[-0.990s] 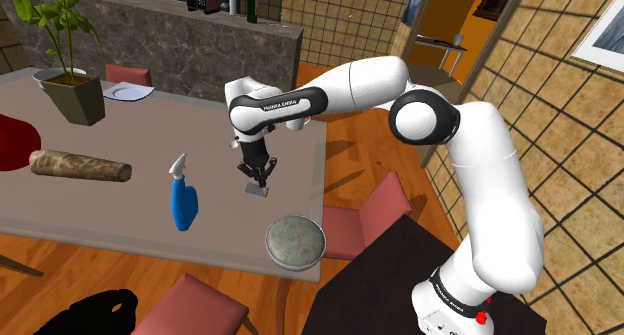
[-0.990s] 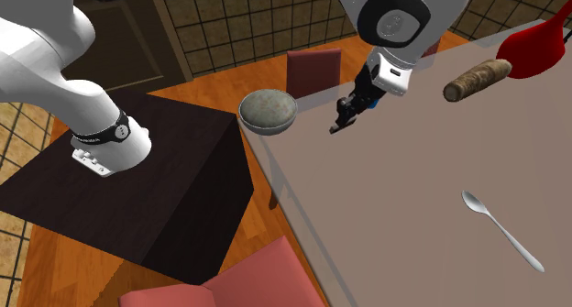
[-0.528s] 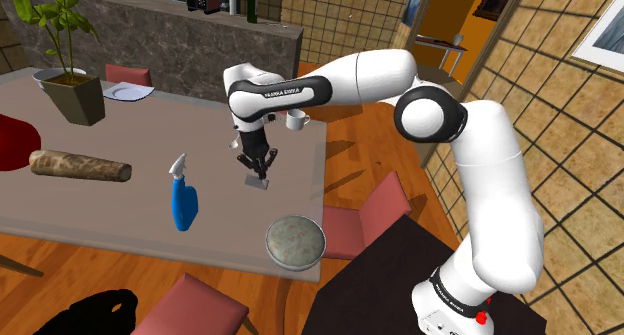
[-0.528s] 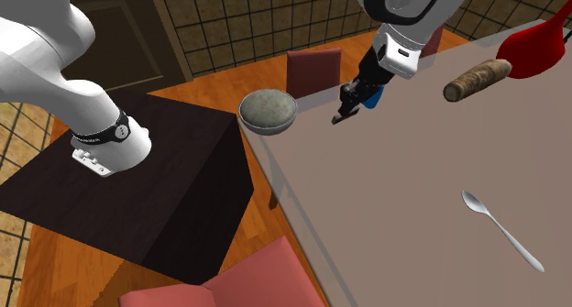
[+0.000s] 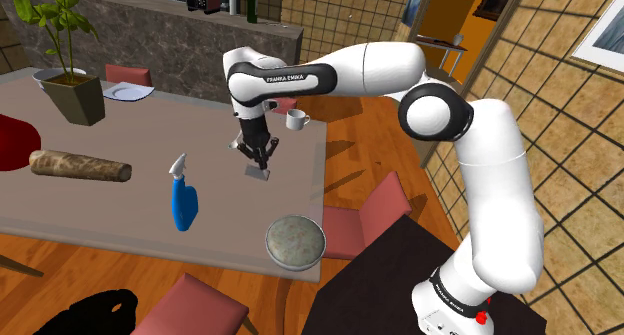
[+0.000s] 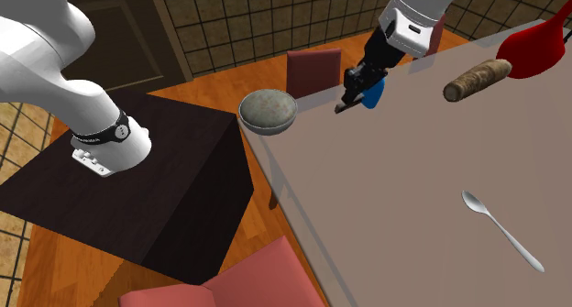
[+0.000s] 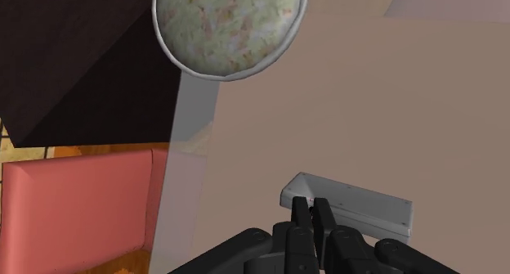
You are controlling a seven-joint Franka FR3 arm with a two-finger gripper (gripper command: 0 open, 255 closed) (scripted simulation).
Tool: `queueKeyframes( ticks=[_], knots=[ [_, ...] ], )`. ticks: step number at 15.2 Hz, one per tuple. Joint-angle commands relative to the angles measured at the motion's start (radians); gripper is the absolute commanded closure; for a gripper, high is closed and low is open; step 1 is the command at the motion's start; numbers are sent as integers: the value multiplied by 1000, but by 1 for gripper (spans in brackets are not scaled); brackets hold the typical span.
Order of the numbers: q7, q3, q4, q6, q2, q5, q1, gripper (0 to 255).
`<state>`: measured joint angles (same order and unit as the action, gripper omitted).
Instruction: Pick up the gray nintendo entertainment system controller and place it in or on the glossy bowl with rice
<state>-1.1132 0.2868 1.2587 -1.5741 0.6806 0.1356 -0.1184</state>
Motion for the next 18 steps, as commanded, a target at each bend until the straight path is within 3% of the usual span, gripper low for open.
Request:
queueKeyframes(
  ticks=[1, 4, 10, 18],
  knots=[
    [1, 1, -15, 23, -8, -2, 0, 255],
    [2, 2, -35, 49, -14, -3, -1, 255],
    [-41, 43, 360, -92, -272, -65, 25, 255],
    [-76, 96, 727, -193, -555, -170, 19, 255]
  ],
)
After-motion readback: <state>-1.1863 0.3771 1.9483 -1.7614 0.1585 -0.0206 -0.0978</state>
